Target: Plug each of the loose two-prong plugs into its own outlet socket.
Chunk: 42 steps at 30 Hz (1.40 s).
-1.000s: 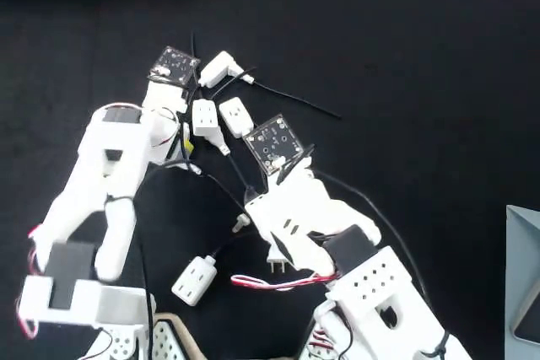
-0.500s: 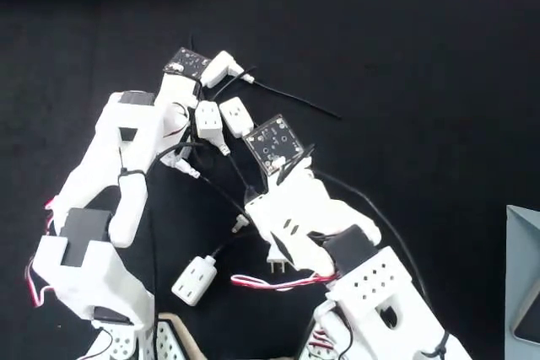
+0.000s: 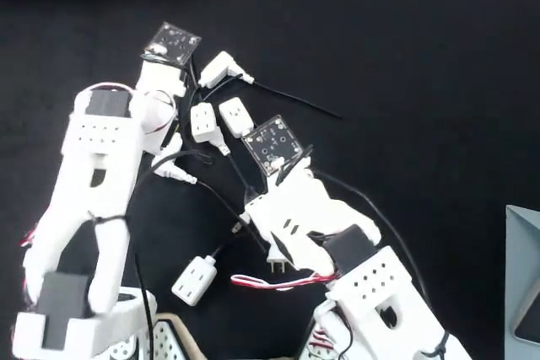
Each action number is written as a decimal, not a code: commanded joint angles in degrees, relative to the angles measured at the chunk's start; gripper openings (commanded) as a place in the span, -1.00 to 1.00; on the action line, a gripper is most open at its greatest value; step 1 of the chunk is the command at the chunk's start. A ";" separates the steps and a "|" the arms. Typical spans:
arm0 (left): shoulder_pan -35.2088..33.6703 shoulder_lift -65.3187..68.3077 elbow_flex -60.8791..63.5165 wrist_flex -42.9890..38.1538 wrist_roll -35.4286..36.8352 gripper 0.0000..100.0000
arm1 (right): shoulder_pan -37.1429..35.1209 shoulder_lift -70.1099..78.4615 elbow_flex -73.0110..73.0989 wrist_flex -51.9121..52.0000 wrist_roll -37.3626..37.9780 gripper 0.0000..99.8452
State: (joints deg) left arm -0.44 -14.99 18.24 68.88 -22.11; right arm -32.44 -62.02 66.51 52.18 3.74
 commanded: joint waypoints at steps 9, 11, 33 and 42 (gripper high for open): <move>-0.57 -0.79 11.74 -10.37 0.35 -0.45 | 0.62 -0.66 -0.31 -0.97 0.35 -0.74; -0.75 2.73 12.62 -14.07 0.35 -0.51 | 0.62 -0.66 -0.31 -0.97 0.35 -0.74; -2.07 16.00 7.43 -18.29 3.43 -0.64 | 0.62 -0.66 -0.31 -0.70 0.53 -0.74; -3.21 16.62 0.31 -8.88 3.08 -0.63 | 0.62 -0.66 -0.31 -0.70 0.62 -0.74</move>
State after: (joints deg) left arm -2.64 1.80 22.55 58.15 -18.77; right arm -32.44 -62.02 66.51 52.18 3.74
